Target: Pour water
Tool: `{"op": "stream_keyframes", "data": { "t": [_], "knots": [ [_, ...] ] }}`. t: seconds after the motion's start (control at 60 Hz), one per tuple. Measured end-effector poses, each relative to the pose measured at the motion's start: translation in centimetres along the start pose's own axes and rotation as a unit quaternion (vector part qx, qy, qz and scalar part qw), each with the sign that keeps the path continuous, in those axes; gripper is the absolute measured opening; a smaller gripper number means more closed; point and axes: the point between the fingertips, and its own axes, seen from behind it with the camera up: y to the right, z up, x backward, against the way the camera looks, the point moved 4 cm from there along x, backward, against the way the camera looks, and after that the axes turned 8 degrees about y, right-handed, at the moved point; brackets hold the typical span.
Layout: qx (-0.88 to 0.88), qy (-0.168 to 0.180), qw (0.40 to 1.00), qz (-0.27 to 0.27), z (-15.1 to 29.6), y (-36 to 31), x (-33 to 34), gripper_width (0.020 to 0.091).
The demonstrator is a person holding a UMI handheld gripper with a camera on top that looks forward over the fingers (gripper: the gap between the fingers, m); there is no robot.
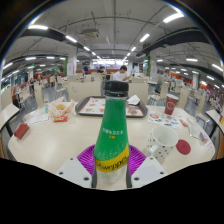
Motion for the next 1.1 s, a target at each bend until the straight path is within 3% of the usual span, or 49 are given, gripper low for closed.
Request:
{"op": "stream_keyframes", "data": {
  "t": [0.117, 0.2, 0.417, 0.583, 0.733, 0.867, 0.95, 1.017, 1.1],
  "knots": [
    [-0.134, 0.001, 0.99, 0.048, 3.1, -0.8, -1.6, 0.0386],
    [-0.3, -0.004, 0.95, 0.084, 5.7, -0.5, -2.8, 0.0385],
    [-0.675, -0.041, 0.722, 0.146, 8.9, 1.5, -4.7, 0.0384],
    [-0.827, -0.061, 0.524, 0.195, 11.1, 1.8, -3.4, 0.0384],
    [-0.868, -0.058, 0.448, 0.206, 11.4, 2.8, -2.0, 0.0384],
    [-0.883, -0.06, 0.417, 0.207, 10.7, 3.4, -1.0, 0.0386],
    [-0.873, -0.067, 0.435, 0.211, 11.3, 2.9, -1.8, 0.0383],
    [-0.834, -0.063, 0.493, 0.241, 13.0, 2.7, -0.8, 0.0386],
    [-0.735, -0.027, 0.617, 0.28, 15.7, 4.0, 2.4, 0.0384]
  ]
}}
